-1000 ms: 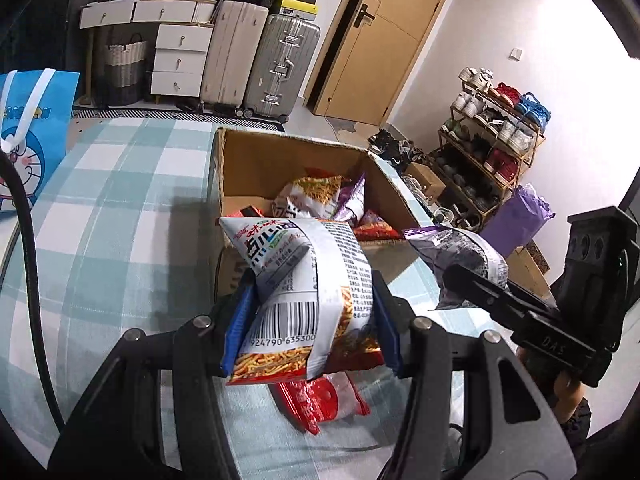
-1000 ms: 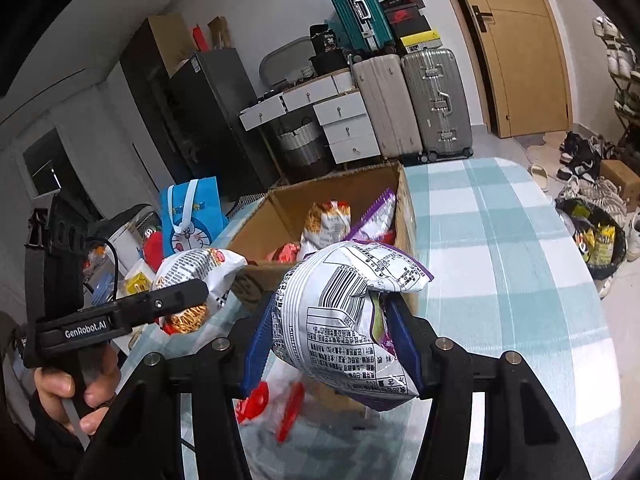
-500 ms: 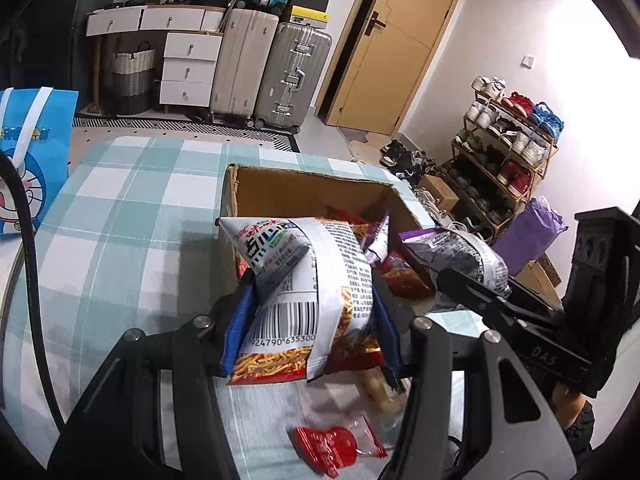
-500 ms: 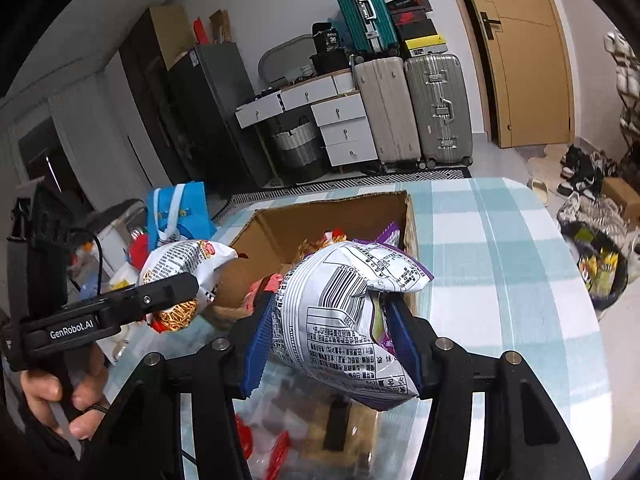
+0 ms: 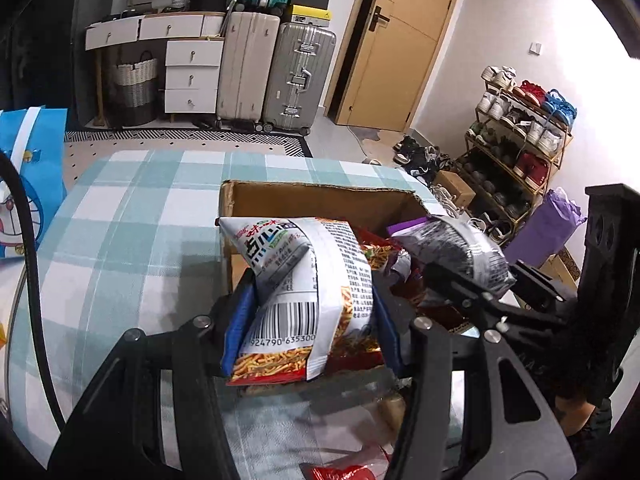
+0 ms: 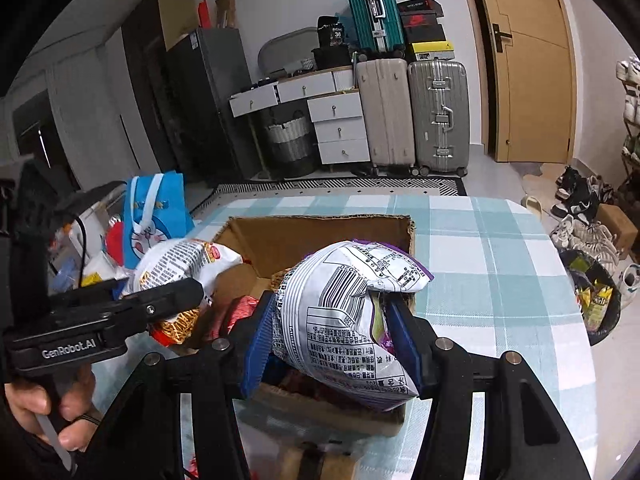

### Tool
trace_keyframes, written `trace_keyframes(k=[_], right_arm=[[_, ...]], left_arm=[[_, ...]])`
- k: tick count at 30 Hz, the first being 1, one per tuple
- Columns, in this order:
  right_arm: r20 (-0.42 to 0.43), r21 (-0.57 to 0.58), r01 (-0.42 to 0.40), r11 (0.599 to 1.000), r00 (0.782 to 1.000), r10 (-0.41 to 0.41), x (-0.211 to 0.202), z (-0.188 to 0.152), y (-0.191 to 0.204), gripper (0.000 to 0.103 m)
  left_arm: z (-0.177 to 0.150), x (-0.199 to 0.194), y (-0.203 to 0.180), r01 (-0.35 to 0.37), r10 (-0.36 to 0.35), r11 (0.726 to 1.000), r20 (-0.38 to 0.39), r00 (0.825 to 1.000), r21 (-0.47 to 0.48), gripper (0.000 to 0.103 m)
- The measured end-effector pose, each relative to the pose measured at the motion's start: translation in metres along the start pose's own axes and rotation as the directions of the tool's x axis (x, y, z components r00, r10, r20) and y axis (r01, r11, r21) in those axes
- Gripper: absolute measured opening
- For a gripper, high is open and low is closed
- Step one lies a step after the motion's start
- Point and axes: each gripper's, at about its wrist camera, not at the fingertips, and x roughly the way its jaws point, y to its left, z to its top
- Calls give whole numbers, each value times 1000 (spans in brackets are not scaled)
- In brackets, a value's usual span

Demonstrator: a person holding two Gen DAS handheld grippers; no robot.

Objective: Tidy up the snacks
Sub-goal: 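Lift both held bags and carry them over the cardboard box, then open both grippers to drop the bags into the box and withdraw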

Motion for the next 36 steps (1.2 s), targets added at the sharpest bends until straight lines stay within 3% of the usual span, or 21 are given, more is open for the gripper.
trace_keyframes(k=[9, 24, 29, 30, 31, 33, 34, 35, 36], right_arm=[[-31, -37, -7, 999, 1000, 6, 25, 4, 3, 55], [-40, -91, -15, 996, 999, 11, 40, 6, 12, 55], [-11, -139, 20, 990, 1000, -22, 28, -1, 12, 61], [-4, -142, 29, 989, 1000, -30, 24, -3, 12, 66], [8, -143, 35, 989, 999, -34, 19, -4, 12, 67], [17, -135, 35, 990, 999, -33, 8, -8, 11, 68], [24, -130, 36, 991, 999, -33, 2, -11, 11, 74], [34, -124, 49, 991, 998, -46, -4, -12, 10, 80], [54, -114, 70, 991, 996, -65, -13, -15, 9, 88]], left_arm=[[4, 26, 4, -2, 3, 1000, -43, 999, 23, 51], [5, 40, 6, 37, -36, 999, -45, 998, 25, 51], [4, 44, 1, 5, -2, 999, -51, 999, 47, 52], [4, 44, 1, 7, -4, 999, -54, 999, 45, 53], [3, 43, 1, 14, -12, 999, -62, 998, 41, 54], [2, 39, 0, 36, -33, 999, -71, 997, 37, 67], [0, 36, -2, 49, -46, 998, -64, 997, 42, 71], [-1, 31, -4, 43, -40, 998, -56, 998, 46, 87], [-3, 27, -6, 39, -37, 998, -47, 998, 48, 91]])
